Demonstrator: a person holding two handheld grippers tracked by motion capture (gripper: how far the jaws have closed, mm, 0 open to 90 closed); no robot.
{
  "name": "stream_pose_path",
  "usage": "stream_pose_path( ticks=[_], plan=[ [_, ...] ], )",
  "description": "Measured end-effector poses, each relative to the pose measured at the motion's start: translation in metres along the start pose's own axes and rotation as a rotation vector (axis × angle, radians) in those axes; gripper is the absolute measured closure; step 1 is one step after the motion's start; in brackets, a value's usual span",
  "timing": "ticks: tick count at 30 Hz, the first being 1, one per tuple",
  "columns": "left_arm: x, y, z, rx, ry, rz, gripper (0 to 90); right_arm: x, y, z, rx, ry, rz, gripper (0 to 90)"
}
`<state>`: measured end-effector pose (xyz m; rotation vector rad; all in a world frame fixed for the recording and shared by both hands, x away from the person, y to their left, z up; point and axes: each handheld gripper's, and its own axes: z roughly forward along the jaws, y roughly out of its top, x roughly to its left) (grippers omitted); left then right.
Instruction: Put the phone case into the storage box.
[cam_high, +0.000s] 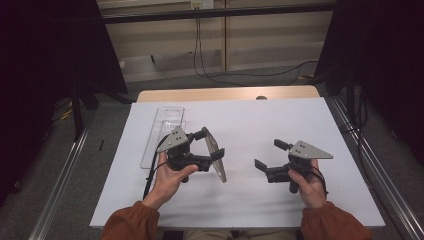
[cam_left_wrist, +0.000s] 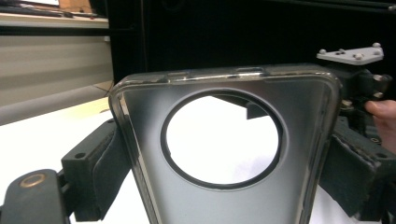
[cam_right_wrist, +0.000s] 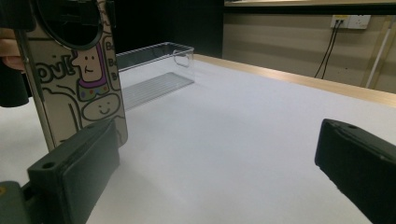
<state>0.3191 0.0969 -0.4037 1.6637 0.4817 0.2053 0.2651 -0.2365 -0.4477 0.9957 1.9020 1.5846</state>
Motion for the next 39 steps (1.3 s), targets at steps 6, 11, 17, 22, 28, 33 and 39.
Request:
stream_pose_path(
  ticks=[6,11,17,22,28,33,39],
  plan=[
    [-0.001,0.001,-0.001,-0.012,0.043,-0.004,11.3,-0.004,-0.005,-0.013,-0.006,-0.037,-0.002,0.0],
    [0.003,0.002,-0.004,0.007,0.057,0.011,11.3,-0.007,-0.008,-0.021,-0.025,-0.061,0.004,0.0],
    [0.004,0.003,-0.005,-0.017,0.081,0.001,11.4,-0.008,-0.011,-0.031,-0.028,-0.108,-0.011,0.0],
    [0.005,0.005,-0.006,-0.015,0.095,-0.003,11.4,-0.011,-0.015,-0.039,-0.034,-0.124,0.001,0.0],
    [0.007,0.006,-0.009,-0.016,0.141,0.001,11.4,-0.011,-0.017,-0.045,-0.038,-0.139,-0.007,0.0],
    [0.009,0.007,-0.012,-0.024,0.16,0.01,11.5,-0.014,-0.02,-0.049,-0.043,-0.167,-0.013,0.0],
    [0.012,0.01,-0.017,-0.043,0.189,-0.015,11.5,-0.014,-0.021,-0.056,-0.044,-0.19,-0.015,0.0]
  ],
)
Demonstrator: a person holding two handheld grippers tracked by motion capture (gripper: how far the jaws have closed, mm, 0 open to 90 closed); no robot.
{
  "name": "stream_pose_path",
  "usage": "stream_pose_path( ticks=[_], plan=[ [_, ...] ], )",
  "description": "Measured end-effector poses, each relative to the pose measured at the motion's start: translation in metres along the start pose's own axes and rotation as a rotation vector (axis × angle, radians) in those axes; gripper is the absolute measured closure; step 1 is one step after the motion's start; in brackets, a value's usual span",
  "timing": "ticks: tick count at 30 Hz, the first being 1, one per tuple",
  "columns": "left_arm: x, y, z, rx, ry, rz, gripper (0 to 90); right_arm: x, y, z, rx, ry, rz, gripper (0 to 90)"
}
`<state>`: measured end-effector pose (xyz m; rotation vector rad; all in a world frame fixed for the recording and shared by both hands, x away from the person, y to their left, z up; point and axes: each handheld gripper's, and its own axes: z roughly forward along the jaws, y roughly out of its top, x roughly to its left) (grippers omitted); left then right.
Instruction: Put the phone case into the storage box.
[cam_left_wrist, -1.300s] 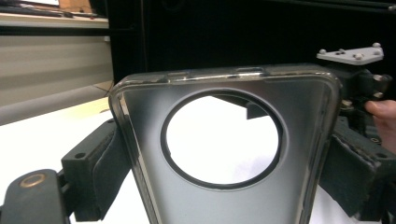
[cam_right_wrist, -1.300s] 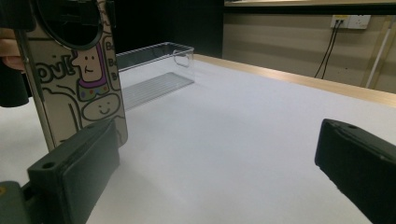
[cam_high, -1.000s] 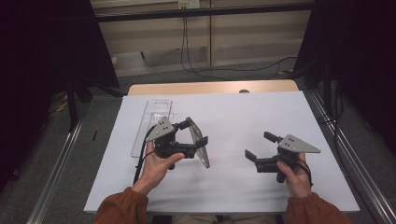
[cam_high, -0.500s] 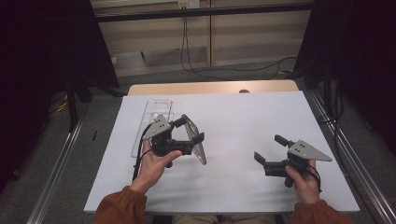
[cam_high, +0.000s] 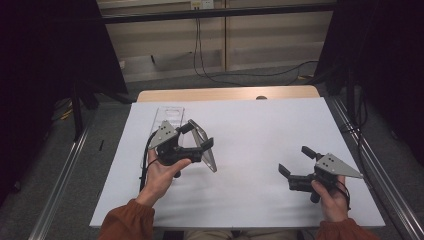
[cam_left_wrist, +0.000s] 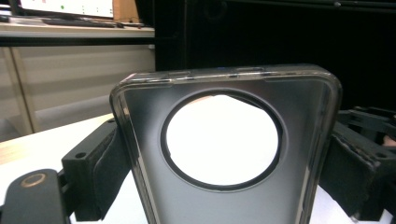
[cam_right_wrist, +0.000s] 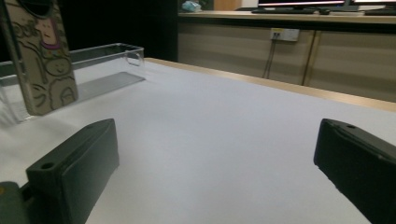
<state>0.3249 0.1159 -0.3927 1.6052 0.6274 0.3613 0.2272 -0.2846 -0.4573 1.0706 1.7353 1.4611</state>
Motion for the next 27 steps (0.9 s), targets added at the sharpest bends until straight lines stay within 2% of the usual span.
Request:
stream_pose_path(
  ticks=[3,4,5,6,8,9,10,11,12,13,18,20,21,23,24,27],
  plan=[
    [0.004,0.002,-0.004,0.015,0.009,0.011,11.5,-0.001,-0.001,-0.004,0.0,-0.023,0.003,0.0],
    [0.004,0.003,-0.004,-0.006,0.015,-0.002,11.5,-0.001,-0.001,-0.006,-0.002,-0.024,0.005,0.0],
    [0.005,0.004,-0.006,-0.007,0.026,-0.011,11.5,-0.002,-0.002,-0.007,-0.004,-0.026,0.0,0.0],
    [0.006,0.005,-0.007,-0.009,0.021,-0.005,11.5,-0.002,-0.003,-0.008,-0.002,-0.038,-0.004,0.0],
    [0.007,0.007,-0.008,-0.025,0.023,-0.019,11.5,-0.003,-0.004,-0.009,0.0,-0.049,-0.004,0.0],
    [0.009,0.008,-0.01,-0.02,0.024,-0.006,11.5,-0.003,-0.005,-0.01,0.0,-0.062,-0.008,0.0],
    [0.009,0.009,-0.01,-0.03,0.033,-0.025,11.5,-0.003,-0.005,-0.011,0.0,-0.062,-0.008,0.0],
    [0.011,0.011,-0.012,-0.036,0.041,-0.016,11.5,-0.004,-0.005,-0.011,0.003,-0.055,-0.012,0.0],
    [0.011,0.011,-0.013,-0.036,0.046,-0.028,11.5,-0.004,-0.005,-0.012,-0.003,-0.073,-0.011,0.0],
    [0.015,0.012,-0.015,-0.031,0.057,-0.019,11.5,-0.004,-0.005,-0.012,-0.003,-0.069,-0.009,0.0],
    [0.022,0.014,-0.019,-0.042,0.074,-0.034,11.5,-0.004,-0.007,-0.016,0.003,-0.068,-0.007,0.0],
    [0.025,0.016,-0.022,-0.036,0.088,-0.021,11.5,-0.004,-0.007,-0.017,0.009,-0.07,-0.008,0.0],
    [0.026,0.018,-0.024,-0.035,0.111,-0.024,11.5,-0.004,-0.008,-0.018,0.009,-0.072,-0.004,0.0],
    [0.029,0.021,-0.028,-0.067,0.117,-0.047,11.5,-0.003,-0.008,-0.02,0.006,-0.076,-0.012,0.0],
    [0.031,0.023,-0.031,-0.057,0.126,-0.028,11.5,-0.003,-0.009,-0.021,0.0,-0.079,-0.018,0.0],
    [0.033,0.028,-0.036,-0.089,0.137,-0.035,11.5,-0.004,-0.01,-0.025,-0.001,-0.088,-0.004,0.0]
  ],
)
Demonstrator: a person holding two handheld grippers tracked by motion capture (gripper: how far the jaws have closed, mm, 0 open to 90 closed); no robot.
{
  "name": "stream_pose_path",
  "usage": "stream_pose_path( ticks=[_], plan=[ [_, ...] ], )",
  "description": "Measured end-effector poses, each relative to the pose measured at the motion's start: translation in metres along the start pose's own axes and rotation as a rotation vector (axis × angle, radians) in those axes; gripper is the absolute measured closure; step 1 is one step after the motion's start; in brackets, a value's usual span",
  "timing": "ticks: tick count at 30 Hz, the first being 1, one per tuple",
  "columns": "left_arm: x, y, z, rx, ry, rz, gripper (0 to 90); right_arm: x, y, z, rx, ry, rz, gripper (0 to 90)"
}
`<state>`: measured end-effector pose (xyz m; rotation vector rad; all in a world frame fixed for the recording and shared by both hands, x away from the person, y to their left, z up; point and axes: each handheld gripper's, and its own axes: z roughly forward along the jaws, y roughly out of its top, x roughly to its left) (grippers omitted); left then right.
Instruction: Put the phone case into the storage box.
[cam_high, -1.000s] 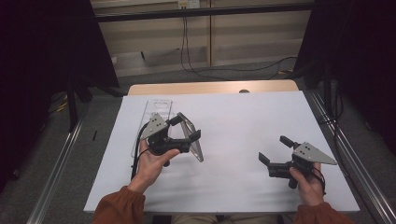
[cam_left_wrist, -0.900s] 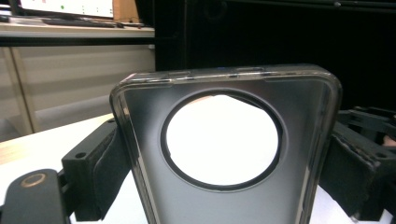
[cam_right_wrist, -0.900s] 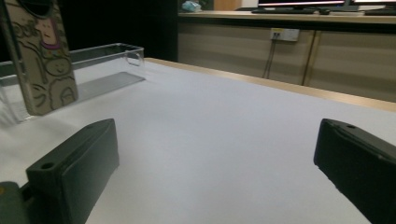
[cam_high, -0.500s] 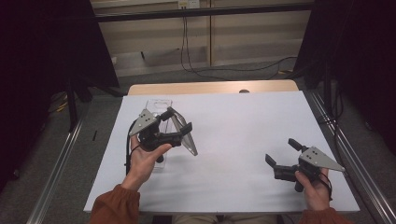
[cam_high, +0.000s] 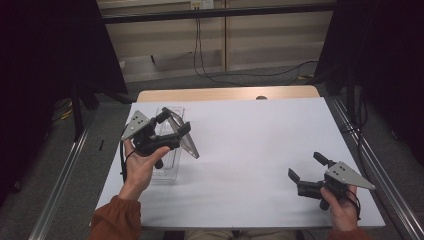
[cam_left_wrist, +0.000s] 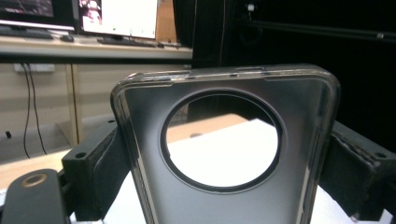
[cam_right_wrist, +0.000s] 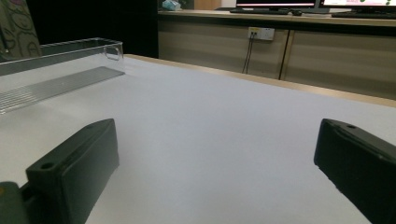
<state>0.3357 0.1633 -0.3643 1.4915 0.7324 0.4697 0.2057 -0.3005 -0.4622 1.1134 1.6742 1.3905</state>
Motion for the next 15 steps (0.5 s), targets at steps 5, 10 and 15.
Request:
stream_pose_path(
  ticks=[5,10,15],
  plan=[
    [0.008,0.005,-0.006,-0.009,0.036,0.002,11.5,-0.003,-0.001,-0.006,-0.002,-0.016,-0.003,0.0],
    [0.018,0.009,-0.011,0.0,0.076,0.0,11.5,-0.005,-0.003,-0.011,-0.003,-0.041,0.001,0.0],
    [0.025,0.011,-0.015,0.003,0.112,0.014,11.5,-0.005,-0.003,-0.012,-0.006,-0.042,-0.002,0.0]
  ],
)
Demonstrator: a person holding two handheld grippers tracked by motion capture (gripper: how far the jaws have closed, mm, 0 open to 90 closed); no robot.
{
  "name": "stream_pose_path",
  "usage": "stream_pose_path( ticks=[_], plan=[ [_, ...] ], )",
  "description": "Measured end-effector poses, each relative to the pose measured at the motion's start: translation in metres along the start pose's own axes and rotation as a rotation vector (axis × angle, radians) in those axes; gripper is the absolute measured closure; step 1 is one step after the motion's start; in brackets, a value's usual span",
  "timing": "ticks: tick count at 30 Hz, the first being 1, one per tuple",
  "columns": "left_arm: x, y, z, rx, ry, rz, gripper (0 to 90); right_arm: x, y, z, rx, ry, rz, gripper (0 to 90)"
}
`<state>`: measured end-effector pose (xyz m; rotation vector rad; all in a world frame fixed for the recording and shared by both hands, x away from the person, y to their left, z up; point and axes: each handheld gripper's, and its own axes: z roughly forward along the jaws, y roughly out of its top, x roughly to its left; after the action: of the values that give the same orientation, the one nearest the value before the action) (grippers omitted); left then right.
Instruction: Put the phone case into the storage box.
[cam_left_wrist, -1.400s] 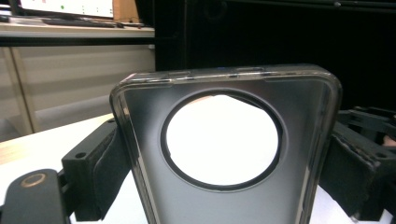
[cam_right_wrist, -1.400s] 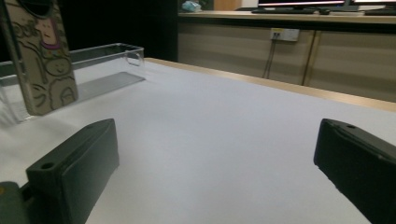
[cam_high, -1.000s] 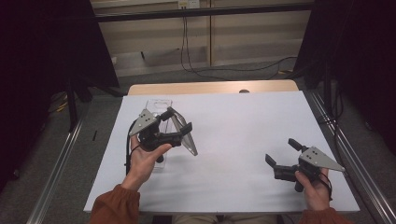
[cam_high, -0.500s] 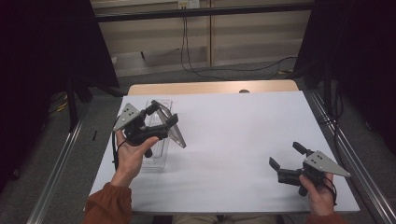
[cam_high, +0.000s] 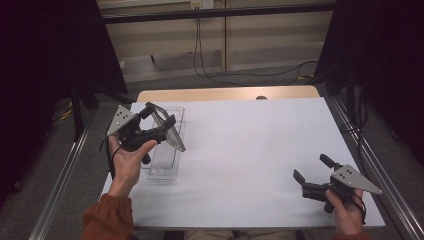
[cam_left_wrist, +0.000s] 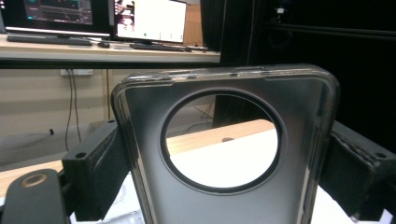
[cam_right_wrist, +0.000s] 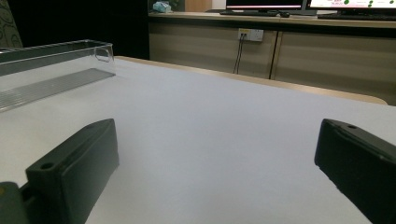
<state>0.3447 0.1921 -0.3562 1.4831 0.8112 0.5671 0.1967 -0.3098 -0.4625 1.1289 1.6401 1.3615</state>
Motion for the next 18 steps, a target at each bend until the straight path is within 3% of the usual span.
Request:
stream_pose_path(
  ticks=[1,3,9,18],
  plan=[
    [0.001,0.0,0.001,-0.007,0.015,-0.014,11.5,0.0,0.0,0.0,0.002,0.001,-0.001,0.0],
    [0.004,0.0,0.001,0.02,0.017,0.01,11.5,0.001,0.0,0.002,0.005,0.006,0.0,0.0],
    [0.013,0.002,0.007,0.021,0.048,0.004,11.5,0.001,-0.001,0.002,0.021,0.033,0.015,0.0],
    [0.024,0.004,0.017,0.037,0.095,0.019,11.5,0.001,0.0,0.002,0.013,0.027,0.013,0.0]
  ],
)
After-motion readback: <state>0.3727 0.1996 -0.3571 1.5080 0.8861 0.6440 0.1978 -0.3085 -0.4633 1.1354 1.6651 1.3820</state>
